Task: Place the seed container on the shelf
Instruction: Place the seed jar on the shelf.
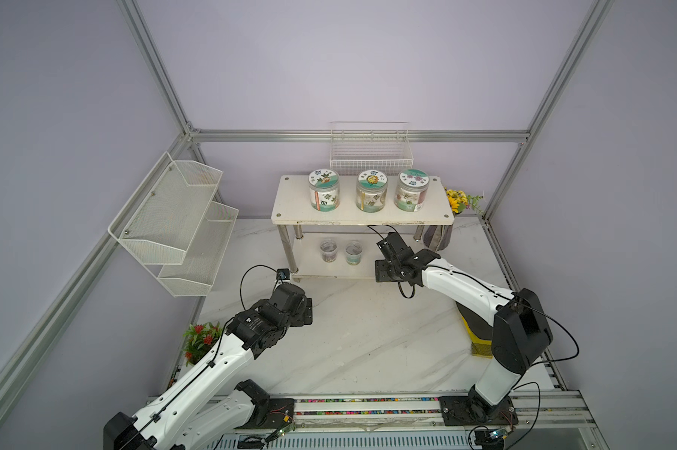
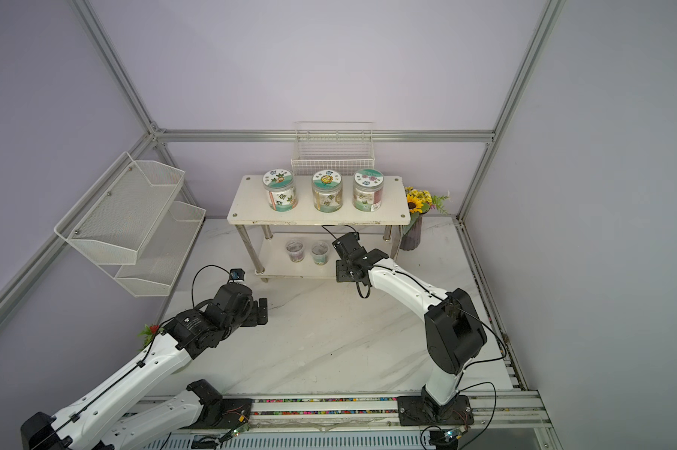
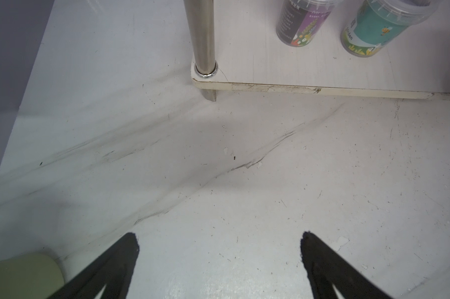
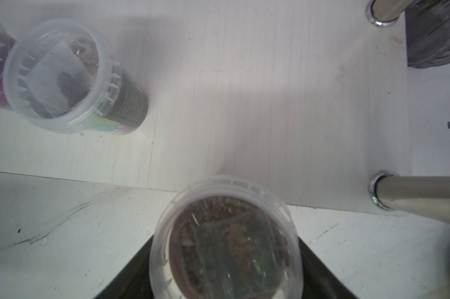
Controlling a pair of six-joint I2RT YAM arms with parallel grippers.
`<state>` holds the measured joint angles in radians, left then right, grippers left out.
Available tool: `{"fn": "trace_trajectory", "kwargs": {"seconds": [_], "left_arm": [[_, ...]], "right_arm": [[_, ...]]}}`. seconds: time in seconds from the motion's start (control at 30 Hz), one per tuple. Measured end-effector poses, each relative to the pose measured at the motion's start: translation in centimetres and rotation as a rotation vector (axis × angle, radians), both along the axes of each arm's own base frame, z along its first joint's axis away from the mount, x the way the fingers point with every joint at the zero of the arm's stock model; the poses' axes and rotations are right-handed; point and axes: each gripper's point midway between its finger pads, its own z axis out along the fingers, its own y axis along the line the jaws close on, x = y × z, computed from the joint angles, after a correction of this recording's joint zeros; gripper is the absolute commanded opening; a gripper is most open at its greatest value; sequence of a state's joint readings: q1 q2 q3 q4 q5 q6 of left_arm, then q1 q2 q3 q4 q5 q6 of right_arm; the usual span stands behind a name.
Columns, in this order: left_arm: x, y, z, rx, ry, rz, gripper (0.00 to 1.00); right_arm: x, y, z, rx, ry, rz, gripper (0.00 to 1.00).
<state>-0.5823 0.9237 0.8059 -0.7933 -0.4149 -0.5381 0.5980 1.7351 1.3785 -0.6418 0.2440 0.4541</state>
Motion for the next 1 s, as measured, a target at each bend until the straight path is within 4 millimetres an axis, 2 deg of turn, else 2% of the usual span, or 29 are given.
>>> {"fn": "trace_trajectory", "kwargs": {"seconds": [0.2, 0.37, 0.57, 0.77, 1.0], "left_arm": [[0.0, 0.0, -0.1, 0.004, 0.004, 0.0, 0.99], [0.0, 0.0, -0.1, 0.008, 0.004, 0.0, 1.0], [0.0, 0.1, -0.1, 0.009, 0.004, 0.001, 1.0], [0.1, 0.2, -0.1, 0.011, 0.003, 0.007, 1.0], [0.1, 0.2, -0.1, 0.012, 0.003, 0.007, 1.0]], "right_arm": [[0.8, -0.4, -0.1, 0.007, 0.007, 0.002, 0.69], [1.5, 0.0, 0.0, 0.013, 0.003, 0.01, 0.7], [2.0, 0.3, -1.0, 0.009, 0.018, 0.017, 0.72], [2.8, 0.3, -0.5, 0.016, 0.007, 0.022, 0.73], [3.3, 0.6, -0.9, 0.011, 0.014, 0.026, 0.75]]}}
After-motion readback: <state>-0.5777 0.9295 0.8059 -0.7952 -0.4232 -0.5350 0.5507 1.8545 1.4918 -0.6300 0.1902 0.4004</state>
